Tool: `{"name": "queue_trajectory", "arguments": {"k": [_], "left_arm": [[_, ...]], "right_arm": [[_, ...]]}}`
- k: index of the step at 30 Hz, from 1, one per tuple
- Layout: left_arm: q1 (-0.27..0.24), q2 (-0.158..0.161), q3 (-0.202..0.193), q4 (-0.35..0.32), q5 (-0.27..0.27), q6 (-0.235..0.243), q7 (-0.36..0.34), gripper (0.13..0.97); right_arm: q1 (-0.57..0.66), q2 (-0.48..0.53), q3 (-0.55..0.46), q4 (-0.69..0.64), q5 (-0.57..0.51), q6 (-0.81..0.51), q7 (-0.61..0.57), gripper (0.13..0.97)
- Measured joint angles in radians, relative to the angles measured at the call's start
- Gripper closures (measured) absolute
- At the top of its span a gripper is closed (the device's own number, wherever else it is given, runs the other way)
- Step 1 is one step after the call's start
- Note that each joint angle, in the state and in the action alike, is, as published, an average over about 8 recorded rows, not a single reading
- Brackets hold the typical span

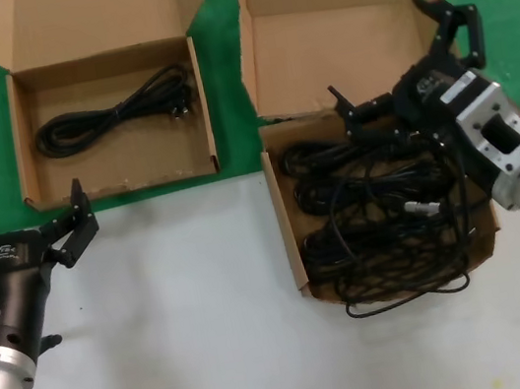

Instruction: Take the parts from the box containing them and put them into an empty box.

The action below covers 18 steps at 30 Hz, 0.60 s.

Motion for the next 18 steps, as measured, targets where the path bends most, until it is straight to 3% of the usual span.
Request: {"name": "queue_trajectory", "arguments": {"k": [7, 11, 18], "left_arm": [[0.001, 0.000, 0.000, 0.000, -0.002, -0.001, 0.002, 0.261], [0.002, 0.001, 0.000, 0.001, -0.003, -0.002, 0.003, 0.261], [0.003, 0.001, 0.000, 0.001, -0.004, -0.004, 0.005, 0.176]], "right_arm": [[-0.055, 0.005, 0.015, 0.000, 0.083, 0.042, 0.009, 0.129], [-0.087, 0.008, 0.023, 0.000, 0.131, 0.067, 0.014, 0.129], [-0.142, 0.013, 0.038, 0.000, 0.213, 0.109, 0.023, 0.129]]}}
